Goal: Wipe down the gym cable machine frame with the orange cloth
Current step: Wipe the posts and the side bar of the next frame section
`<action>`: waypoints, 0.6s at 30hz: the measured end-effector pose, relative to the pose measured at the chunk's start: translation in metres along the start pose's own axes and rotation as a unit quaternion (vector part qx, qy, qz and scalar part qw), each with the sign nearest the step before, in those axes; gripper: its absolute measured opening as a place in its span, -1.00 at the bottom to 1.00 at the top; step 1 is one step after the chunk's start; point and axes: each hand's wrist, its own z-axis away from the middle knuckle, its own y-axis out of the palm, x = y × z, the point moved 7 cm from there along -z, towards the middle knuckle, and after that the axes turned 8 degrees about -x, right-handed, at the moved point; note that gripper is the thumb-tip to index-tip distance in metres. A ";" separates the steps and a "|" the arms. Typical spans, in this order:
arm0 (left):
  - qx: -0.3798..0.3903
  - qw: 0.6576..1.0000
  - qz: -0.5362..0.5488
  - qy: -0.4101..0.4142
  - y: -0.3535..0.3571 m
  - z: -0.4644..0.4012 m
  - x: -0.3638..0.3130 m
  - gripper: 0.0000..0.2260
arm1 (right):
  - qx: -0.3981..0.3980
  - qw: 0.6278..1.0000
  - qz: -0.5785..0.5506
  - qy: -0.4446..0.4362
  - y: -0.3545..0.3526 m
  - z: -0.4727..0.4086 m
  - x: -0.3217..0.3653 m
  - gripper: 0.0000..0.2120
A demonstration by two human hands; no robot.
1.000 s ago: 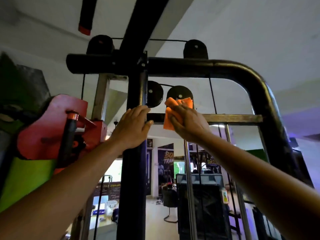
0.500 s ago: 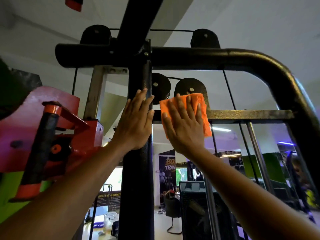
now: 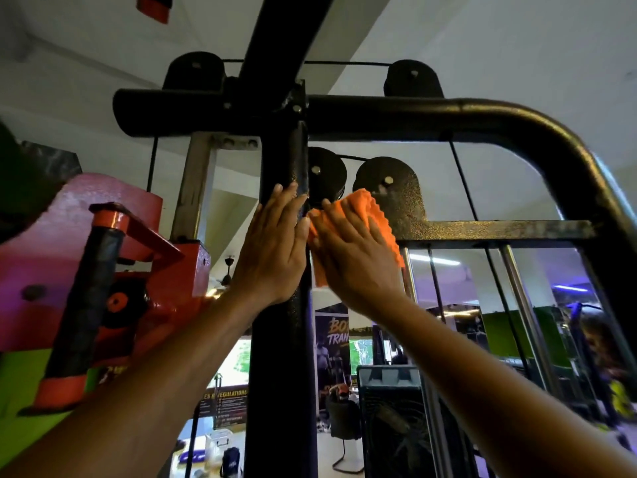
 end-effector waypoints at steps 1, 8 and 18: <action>0.001 1.000 0.000 0.003 0.000 0.000 0.000 -0.50 | -0.011 1.000 0.009 -0.009 -0.007 0.000 -0.012 -0.42; -0.001 1.000 -0.004 0.013 0.003 0.000 0.002 -0.50 | -0.008 0.998 -0.008 0.056 -0.006 0.001 -0.018 -0.45; 0.036 0.993 -0.075 0.086 0.004 -0.002 -0.014 -0.49 | 0.067 0.997 -0.033 -0.002 -0.051 0.014 -0.049 -0.48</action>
